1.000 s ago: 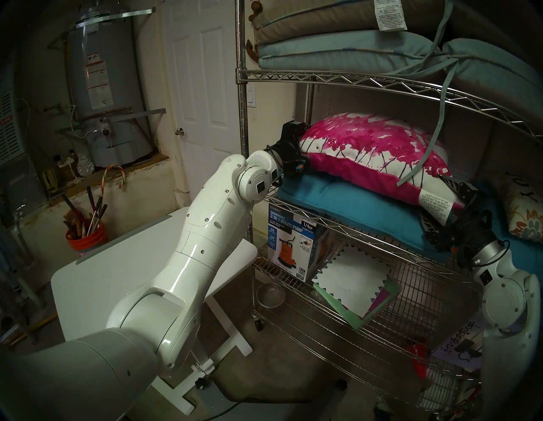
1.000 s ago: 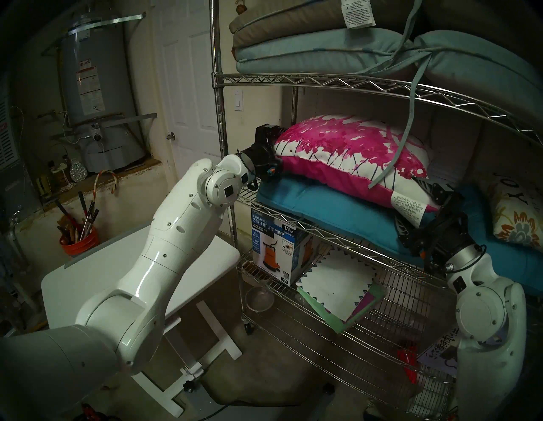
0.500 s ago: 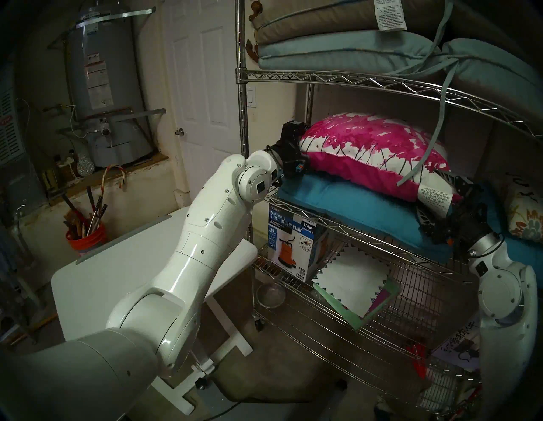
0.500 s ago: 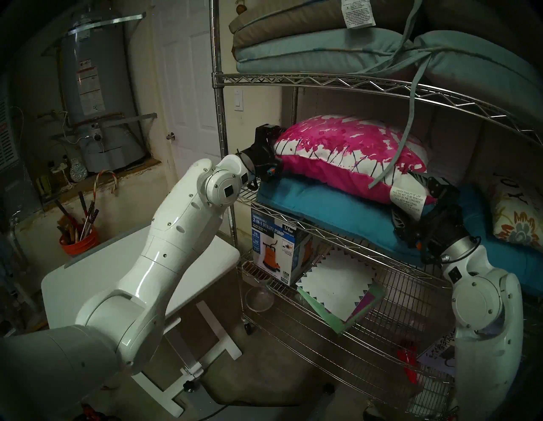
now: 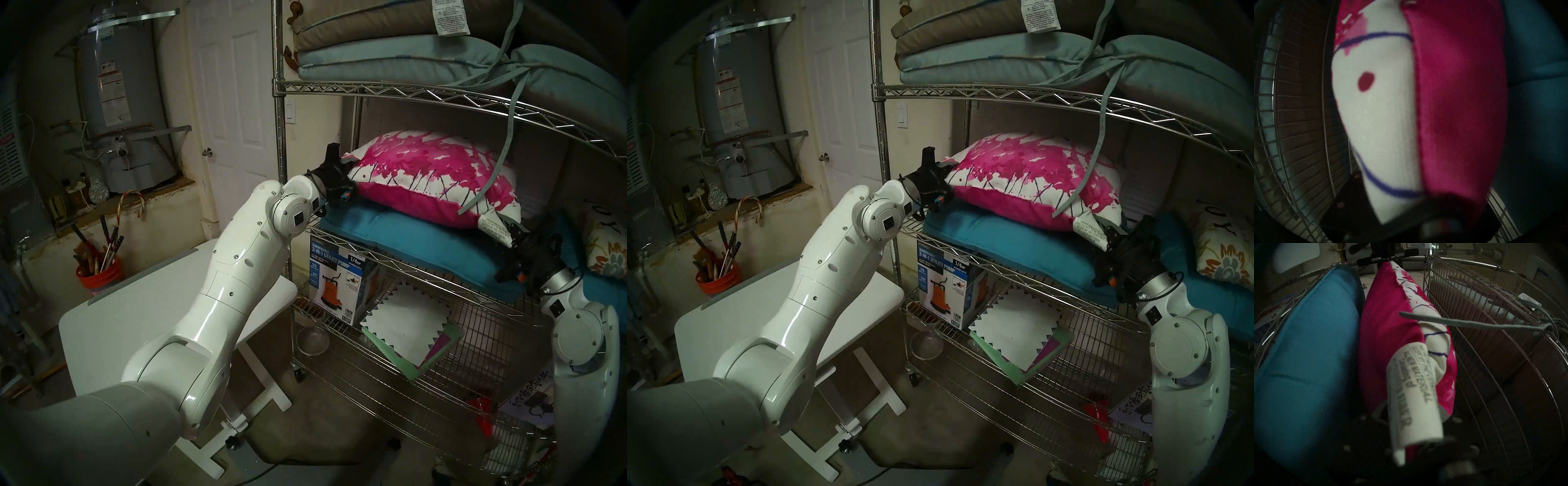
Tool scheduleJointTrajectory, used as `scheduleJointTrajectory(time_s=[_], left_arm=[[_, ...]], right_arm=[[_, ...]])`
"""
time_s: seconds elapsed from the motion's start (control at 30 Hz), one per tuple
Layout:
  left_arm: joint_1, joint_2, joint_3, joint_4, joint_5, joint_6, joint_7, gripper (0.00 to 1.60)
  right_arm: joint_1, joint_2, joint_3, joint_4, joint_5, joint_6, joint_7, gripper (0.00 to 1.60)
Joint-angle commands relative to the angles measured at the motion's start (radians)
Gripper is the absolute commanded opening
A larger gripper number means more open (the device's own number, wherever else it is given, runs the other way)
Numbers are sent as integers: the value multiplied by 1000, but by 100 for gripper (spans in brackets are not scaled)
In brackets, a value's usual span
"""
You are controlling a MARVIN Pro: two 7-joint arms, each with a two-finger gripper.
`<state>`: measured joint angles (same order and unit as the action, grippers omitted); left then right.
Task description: Take cushion off the shelf
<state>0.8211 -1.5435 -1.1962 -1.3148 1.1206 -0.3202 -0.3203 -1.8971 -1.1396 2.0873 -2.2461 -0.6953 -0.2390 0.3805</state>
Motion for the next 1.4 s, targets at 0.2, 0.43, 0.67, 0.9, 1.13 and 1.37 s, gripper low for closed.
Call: scheduleJointTrajectory(time_s=[0.2,0.43,0.67,0.9,1.13,1.37], left_arm=[[-9,-7,3,-37,-10,-19,-1,0],[-22,1,5,-51,-15,-36,-23,0],[-32,13,-6,-97,-23,-43,-49,0],[-29,23,-17,-166,-37,-51,-86,0],[-9,38,-33,-234,-50,-53,-131,0],[21,54,-54,-307,-62,-53,-183,0]], right_arm=[[-65,-77,-10,-62,35,6,-16,0],[-90,-120,-50,-126,46,19,-28,0],[-108,-137,-82,-189,57,22,-34,0],[-106,-143,-101,-197,67,11,-49,0],[-104,-150,-118,-197,79,-15,-72,0],[-101,-156,-139,-197,85,-38,-91,0]])
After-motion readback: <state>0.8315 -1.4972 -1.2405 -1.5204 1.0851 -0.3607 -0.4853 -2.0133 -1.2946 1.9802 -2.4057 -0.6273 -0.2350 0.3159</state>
